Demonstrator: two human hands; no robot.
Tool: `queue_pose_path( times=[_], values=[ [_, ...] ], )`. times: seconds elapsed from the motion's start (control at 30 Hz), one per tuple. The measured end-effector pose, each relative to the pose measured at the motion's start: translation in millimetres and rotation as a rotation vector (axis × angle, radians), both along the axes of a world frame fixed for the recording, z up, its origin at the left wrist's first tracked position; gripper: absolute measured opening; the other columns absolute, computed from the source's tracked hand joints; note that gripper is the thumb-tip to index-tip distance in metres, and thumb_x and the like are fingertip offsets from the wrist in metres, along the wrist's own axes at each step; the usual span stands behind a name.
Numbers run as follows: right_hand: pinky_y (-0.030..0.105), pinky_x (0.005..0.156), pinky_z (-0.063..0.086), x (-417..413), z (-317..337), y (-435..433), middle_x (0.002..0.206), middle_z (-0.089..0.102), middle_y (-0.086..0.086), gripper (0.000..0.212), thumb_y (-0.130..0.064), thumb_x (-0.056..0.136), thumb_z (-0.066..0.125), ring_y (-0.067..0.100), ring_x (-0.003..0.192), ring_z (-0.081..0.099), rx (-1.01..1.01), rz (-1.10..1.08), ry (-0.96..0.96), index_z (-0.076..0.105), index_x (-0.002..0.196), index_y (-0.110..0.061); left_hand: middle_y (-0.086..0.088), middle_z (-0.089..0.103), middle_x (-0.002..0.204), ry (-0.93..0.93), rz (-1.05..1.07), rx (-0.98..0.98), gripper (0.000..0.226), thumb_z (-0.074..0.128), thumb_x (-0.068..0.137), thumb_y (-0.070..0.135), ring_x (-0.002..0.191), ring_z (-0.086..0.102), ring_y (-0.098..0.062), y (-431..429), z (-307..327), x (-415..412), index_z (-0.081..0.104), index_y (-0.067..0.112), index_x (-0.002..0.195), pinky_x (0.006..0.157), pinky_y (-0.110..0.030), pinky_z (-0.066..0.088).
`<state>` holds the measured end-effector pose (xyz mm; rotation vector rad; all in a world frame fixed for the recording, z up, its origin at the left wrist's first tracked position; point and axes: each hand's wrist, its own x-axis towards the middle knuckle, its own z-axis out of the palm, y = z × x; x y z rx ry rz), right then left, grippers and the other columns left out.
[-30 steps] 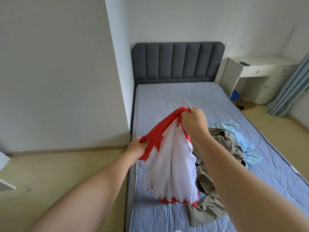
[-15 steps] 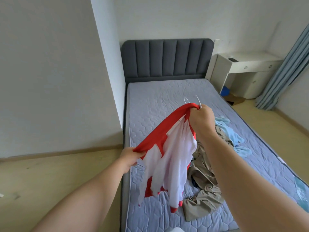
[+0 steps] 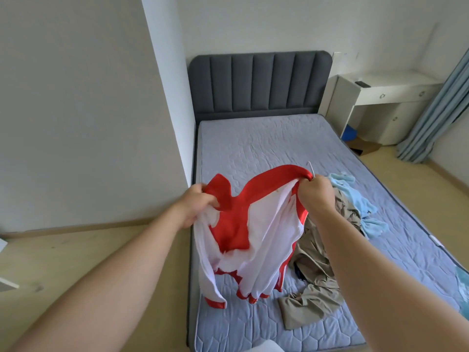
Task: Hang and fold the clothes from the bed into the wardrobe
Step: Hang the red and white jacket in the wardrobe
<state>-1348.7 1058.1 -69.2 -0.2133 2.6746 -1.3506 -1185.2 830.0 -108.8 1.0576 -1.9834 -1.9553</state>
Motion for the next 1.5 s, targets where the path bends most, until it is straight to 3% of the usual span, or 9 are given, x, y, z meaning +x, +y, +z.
queue_pose_path(
  times=[0.1, 0.2, 0.3, 0.53, 0.67, 0.8, 1.1, 1.37, 1.5],
  values=[
    [0.03, 0.056, 0.035, 6.3, -7.7, -2.6, 0.064, 0.053, 0.005, 0.027, -0.025, 0.093, 0.05, 0.028, 0.066, 0.053, 0.039, 0.023, -0.027, 0.052, 0.07, -0.01, -0.014, 0.07, 0.092, -0.092, 0.0, -0.476, 0.014, 0.068, 0.087, 0.013, 0.087, 0.067, -0.029, 3.1, 21.3, -12.4, 0.065, 0.004, 0.097, 0.078, -0.036, 0.052],
    [0.034, 0.063, 0.05, 15.1, -7.7, -11.7, 0.062, 0.062, 0.005, 0.015, -0.022, 0.082, 0.06, 0.027, 0.064, 0.06, -0.007, 0.079, -0.051, 0.061, 0.069, -0.015, 0.0, 0.059, 0.071, -0.169, 0.035, -0.743, 0.021, 0.06, 0.092, 0.029, 0.069, 0.054, -0.021, -0.2, 39.0, -20.8, 0.058, 0.014, 0.078, 0.06, -0.03, 0.036],
    [0.034, 0.081, 0.053, 23.3, -4.8, -21.4, 0.084, 0.071, 0.002, 0.008, -0.024, 0.08, 0.064, 0.024, 0.083, 0.067, -0.103, 0.094, -0.023, 0.066, 0.087, -0.022, 0.001, 0.049, 0.061, -0.13, 0.106, -0.649, 0.031, 0.061, 0.09, 0.029, 0.062, 0.048, -0.021, -6.2, 38.7, -25.5, 0.049, 0.017, 0.065, 0.057, -0.03, 0.033],
    [0.026, 0.059, 0.043, 48.1, -5.5, -37.7, 0.089, 0.071, -0.002, 0.008, -0.022, 0.088, 0.063, 0.008, 0.063, 0.07, -0.438, 0.154, -0.071, 0.068, 0.092, -0.026, -0.012, 0.054, 0.064, -0.147, 0.225, -0.102, 0.021, 0.065, 0.052, 0.009, 0.067, 0.056, -0.025, -17.0, 31.1, -1.5, 0.061, 0.005, 0.072, 0.066, -0.033, 0.045],
    [0.03, 0.06, 0.044, 60.7, -9.4, -48.5, 0.073, 0.072, -0.005, 0.004, -0.02, 0.079, 0.072, 0.011, 0.057, 0.06, -0.468, 0.211, -0.143, 0.072, 0.08, -0.024, -0.013, 0.053, 0.075, -0.381, 0.142, -0.499, 0.011, 0.057, 0.07, 0.001, 0.074, 0.054, -0.029, -41.7, 22.3, 20.6, 0.051, 0.007, 0.075, 0.061, -0.029, 0.038],
    [0.03, 0.061, 0.041, 76.2, -14.5, -59.5, 0.067, 0.071, -0.006, 0.011, -0.016, 0.073, 0.073, 0.011, 0.055, 0.054, -0.453, 0.241, -0.207, 0.073, 0.071, -0.027, -0.026, 0.063, 0.115, -0.51, 0.281, -0.82, 0.021, 0.056, 0.095, 0.014, 0.109, 0.059, -0.043, -72.6, 8.1, 45.8, 0.056, -0.002, 0.108, 0.084, -0.039, 0.045],
    [0.011, 0.057, 0.04, 113.0, -28.9, -84.1, 0.071, 0.069, -0.012, 0.019, -0.009, 0.076, 0.068, 0.006, 0.067, 0.062, -0.081, 0.548, -0.092, 0.069, 0.072, -0.028, -0.021, 0.067, 0.084, -0.372, 0.453, -1.182, 0.034, 0.056, 0.097, 0.042, 0.083, 0.063, -0.045, -78.4, 27.6, 77.3, 0.055, 0.008, 0.095, 0.066, -0.038, 0.038],
    [0.009, 0.041, 0.037, 131.6, -22.1, -105.7, 0.074, 0.068, -0.01, 0.07, -0.002, 0.082, 0.068, -0.003, 0.042, 0.052, -0.221, 0.6, -0.209, 0.042, 0.139, -0.033, -0.01, 0.067, 0.072, -0.024, 0.272, -1.115, 0.032, 0.059, 0.094, 0.044, 0.074, 0.062, -0.036, -35.2, 67.6, 66.7, 0.058, 0.016, 0.078, 0.06, -0.032, 0.037],
    [0.013, 0.047, 0.043, 136.2, -19.9, -116.3, 0.071, 0.071, -0.006, 0.044, -0.011, 0.085, 0.067, -0.001, 0.046, 0.055, -0.246, 0.5, -0.156, 0.06, 0.125, -0.027, 0.002, 0.059, 0.064, 0.038, 0.189, -0.984, 0.035, 0.061, 0.092, 0.043, 0.069, 0.059, -0.026, -16.0, 91.1, 64.2, 0.057, 0.015, 0.071, 0.058, -0.031, 0.036]
  ],
)
